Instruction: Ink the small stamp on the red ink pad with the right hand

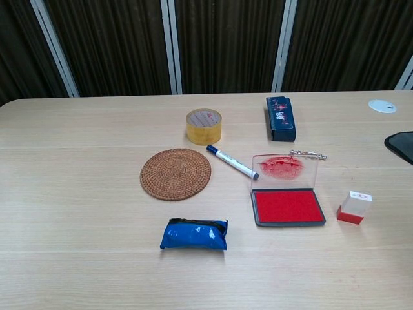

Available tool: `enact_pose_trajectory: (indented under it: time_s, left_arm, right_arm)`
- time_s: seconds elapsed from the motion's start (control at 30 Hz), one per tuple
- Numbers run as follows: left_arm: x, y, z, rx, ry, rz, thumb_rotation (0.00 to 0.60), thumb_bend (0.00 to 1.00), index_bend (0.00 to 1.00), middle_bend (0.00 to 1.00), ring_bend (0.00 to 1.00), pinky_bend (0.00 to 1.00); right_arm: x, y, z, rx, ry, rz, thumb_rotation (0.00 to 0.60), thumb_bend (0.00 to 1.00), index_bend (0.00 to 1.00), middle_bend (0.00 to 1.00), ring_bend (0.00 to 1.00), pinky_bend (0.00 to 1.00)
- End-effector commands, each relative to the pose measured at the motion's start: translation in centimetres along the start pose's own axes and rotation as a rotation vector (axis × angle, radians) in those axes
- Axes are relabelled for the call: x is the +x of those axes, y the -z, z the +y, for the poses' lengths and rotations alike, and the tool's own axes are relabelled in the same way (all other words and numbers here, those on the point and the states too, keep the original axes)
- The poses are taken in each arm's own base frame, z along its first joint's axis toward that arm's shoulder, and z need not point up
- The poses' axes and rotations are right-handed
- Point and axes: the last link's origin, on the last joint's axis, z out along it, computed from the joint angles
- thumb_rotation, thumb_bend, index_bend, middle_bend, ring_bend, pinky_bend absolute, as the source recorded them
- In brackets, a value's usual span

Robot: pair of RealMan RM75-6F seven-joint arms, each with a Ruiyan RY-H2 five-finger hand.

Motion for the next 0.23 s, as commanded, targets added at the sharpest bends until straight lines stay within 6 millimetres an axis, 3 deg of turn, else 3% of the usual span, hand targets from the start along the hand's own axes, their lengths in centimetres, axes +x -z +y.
enact_pose_trajectory:
  time_s: [0.03, 0.23]
  left_arm:
    - [0.0, 0.2, 0.0, -0.03, 0.01, 0.031, 0.6, 0.0, 0.0, 0.0, 0.0, 0.0]
    - [0.2, 0.7, -0.5, -0.032, 0.019, 0.043, 0.6, 0.0, 0.0, 0.0, 0.0, 0.0]
  right_arm:
    - [0.7, 2.3, 0.8, -0.035, 0.01, 0.037, 0.6, 0.0, 0.02, 0.0, 0.0, 0.0]
    - [0.7, 3.9, 1.6, -0.067, 0.093, 0.089, 0.6, 0.0, 0.0, 0.0, 0.0, 0.0]
